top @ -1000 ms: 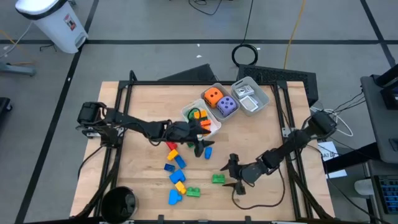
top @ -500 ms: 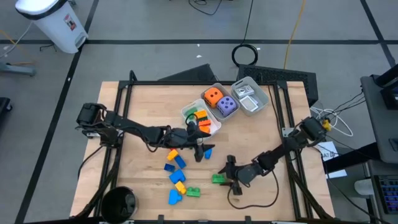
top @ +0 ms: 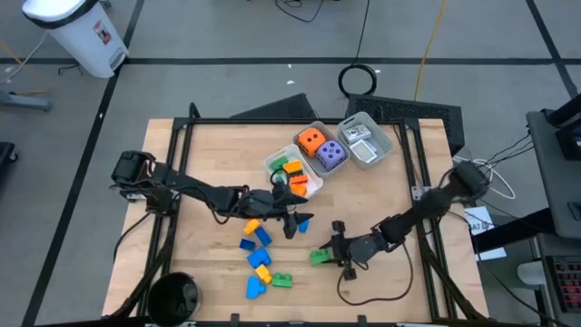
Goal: Pick & Place Toys
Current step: Put the green game piece into the white bin
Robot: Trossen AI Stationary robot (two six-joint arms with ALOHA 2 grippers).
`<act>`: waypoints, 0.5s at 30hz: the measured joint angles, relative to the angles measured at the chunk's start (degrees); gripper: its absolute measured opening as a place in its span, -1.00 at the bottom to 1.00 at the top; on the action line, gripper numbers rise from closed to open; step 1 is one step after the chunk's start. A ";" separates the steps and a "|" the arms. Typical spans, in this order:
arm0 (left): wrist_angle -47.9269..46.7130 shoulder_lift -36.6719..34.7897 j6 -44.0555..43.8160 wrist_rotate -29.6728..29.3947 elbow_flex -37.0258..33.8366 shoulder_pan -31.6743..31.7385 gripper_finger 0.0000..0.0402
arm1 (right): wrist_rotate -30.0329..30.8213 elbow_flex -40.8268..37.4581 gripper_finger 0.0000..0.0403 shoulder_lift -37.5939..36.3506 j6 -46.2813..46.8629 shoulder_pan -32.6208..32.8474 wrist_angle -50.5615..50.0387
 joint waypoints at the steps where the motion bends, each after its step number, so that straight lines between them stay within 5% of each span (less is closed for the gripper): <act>1: 0.00 0.00 -0.36 -0.04 0.00 -0.10 0.40 | 1.40 0.00 -0.36 -2.03 -0.27 0.18 -2.65; 10: 0.53 1.06 -7.02 -1.51 0.02 -1.54 0.40 | 28.48 0.02 -0.36 -13.76 -14.35 2.17 -15.94; 15: 4.25 5.20 -11.92 -3.96 0.02 -2.50 0.40 | 32.43 0.00 -0.36 -13.72 -22.58 2.03 -11.35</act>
